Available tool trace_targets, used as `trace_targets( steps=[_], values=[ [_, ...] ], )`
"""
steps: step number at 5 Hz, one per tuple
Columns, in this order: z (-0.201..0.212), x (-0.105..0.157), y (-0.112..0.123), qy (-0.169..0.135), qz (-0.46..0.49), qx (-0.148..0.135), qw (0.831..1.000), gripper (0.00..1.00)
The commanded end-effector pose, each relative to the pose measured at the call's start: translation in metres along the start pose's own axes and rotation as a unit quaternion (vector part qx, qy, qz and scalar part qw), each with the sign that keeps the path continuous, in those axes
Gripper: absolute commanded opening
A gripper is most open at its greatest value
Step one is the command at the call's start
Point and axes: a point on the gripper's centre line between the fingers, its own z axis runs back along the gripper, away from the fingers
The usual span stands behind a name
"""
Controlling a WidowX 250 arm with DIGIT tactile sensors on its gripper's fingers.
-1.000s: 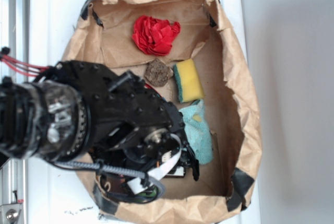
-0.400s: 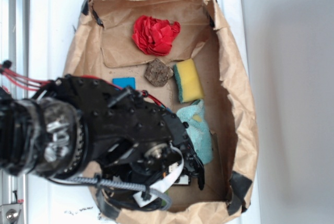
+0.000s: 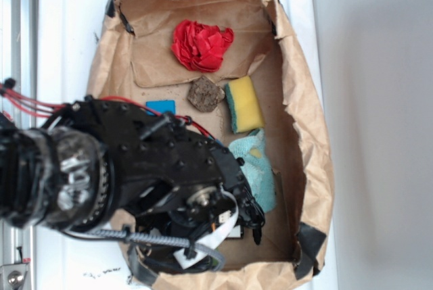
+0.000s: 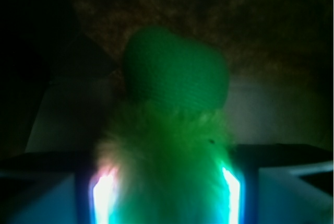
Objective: Grab the green animal.
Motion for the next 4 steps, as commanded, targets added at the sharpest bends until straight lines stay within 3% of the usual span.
trace_targets(
  steps=[1,3,4],
  values=[
    [0.027,-0.002,0.005,0.041,0.172,0.089,0.980,0.00],
    [0.038,-0.011,0.003,0.074,0.293,0.122,0.945,0.00],
    [0.044,-0.015,0.008,0.078,0.378,0.131,0.913,0.00]
  ],
)
